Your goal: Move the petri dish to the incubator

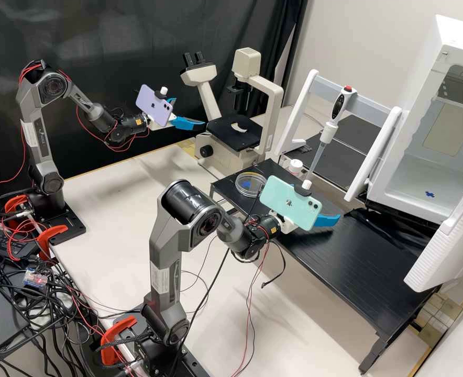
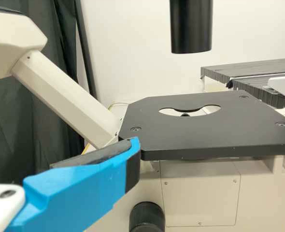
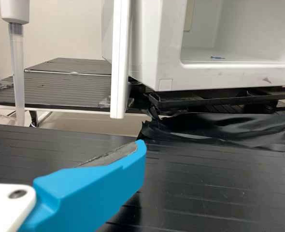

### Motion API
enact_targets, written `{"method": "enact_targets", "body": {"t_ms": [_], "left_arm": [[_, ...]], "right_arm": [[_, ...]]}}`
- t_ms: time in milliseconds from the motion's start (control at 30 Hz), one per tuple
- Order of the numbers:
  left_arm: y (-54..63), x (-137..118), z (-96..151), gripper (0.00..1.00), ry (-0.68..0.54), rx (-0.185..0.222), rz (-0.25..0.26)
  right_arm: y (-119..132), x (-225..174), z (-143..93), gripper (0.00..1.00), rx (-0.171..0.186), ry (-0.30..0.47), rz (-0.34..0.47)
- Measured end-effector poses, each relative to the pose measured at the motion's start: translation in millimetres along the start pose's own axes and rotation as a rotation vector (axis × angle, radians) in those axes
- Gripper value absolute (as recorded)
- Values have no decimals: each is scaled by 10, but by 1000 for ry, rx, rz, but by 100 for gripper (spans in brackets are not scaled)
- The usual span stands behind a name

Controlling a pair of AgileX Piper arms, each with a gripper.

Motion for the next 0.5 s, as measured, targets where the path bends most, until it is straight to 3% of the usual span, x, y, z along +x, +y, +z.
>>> {"method": "enact_targets", "body": {"t_ms": [333, 500], "left_arm": [[0, 0, 0, 100, 0, 0, 0], [0, 0, 0, 100, 0, 0, 0]], "right_arm": [[-7, -61, -18, 100, 0, 5, -4], [-26, -229, -173, 100, 4, 58, -8]]}}
